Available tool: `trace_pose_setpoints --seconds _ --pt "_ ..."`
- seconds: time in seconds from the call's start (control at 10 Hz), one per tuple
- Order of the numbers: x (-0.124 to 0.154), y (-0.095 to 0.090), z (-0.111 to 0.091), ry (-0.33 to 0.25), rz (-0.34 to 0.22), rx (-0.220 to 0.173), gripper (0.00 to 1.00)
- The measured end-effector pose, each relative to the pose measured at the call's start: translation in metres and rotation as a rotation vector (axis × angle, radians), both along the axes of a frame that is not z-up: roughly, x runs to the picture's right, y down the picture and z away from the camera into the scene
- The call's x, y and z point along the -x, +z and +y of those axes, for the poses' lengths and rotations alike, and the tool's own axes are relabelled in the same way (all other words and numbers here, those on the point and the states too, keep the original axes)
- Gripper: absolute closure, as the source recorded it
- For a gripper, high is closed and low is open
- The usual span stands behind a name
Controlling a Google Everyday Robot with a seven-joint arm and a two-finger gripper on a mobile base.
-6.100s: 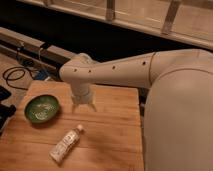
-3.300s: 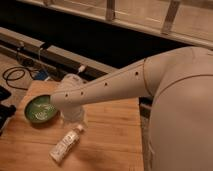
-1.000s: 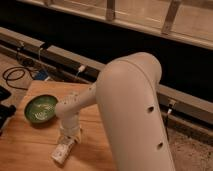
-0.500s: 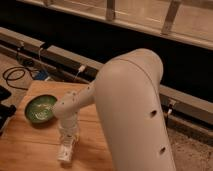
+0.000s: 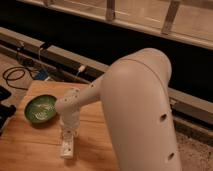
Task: Place the bottle in the ceramic bowl
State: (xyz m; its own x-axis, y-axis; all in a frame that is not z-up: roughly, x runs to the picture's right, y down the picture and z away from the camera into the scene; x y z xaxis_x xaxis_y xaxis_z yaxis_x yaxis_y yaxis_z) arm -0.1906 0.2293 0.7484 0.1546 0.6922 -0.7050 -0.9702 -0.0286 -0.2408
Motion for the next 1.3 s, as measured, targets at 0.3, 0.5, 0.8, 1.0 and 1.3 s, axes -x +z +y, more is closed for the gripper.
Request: trace_pose_setpoints --seconds 0.3,0.5,0.8,1.0,1.3 --pt "-0.005 -0.024 -0.078 -0.012 -0.015 -0.104 1.00" --pt "-0.004 -0.022 -0.140 -0.031 -0.053 -0.174 1.00" --pt "0.041 -0.009 -0.187 -0.099 -0.194 -0.238 1.00" --pt "0.081 -0.002 -0.197 -0.136 -0.293 -0.250 1.00" --pt "0.127 -0.018 -0.172 -0.197 -0.424 -0.249 1.00"
